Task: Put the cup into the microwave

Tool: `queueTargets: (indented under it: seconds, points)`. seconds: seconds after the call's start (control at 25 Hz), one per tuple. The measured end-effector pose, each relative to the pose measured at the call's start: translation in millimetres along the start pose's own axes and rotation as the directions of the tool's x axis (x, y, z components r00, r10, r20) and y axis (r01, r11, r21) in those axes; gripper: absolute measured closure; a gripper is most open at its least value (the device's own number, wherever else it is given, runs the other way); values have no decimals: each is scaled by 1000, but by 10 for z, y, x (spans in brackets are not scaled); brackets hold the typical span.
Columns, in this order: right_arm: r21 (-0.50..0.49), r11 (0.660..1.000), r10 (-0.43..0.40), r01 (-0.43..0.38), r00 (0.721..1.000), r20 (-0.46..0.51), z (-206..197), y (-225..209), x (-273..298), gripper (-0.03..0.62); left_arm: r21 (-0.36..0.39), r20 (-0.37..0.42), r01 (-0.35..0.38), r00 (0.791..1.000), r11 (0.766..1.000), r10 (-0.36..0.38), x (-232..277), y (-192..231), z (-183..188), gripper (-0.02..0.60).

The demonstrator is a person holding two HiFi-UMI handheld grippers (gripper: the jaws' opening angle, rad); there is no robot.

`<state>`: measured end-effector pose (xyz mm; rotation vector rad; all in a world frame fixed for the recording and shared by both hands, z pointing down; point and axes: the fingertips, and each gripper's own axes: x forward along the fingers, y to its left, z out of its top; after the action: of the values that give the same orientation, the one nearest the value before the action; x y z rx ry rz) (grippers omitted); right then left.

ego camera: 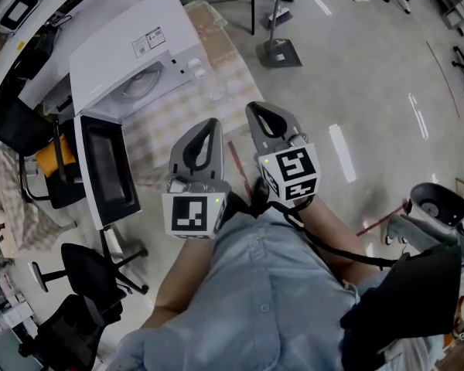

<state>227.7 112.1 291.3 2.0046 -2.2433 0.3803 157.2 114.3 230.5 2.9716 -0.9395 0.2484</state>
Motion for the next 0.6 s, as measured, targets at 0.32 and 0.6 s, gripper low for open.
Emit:
queueTargets:
  seconds: [0.32,0.6]
  points:
    - [-23,999,48,-49,998,-40,-106,-37,225,579,-22,-18,-46,999,999,46,126,161,-95,577]
    - [-55,994,93,-98,992,-85,-227,-78,552,569,-62,-15,-77,997,995,76,333,407,-261,577]
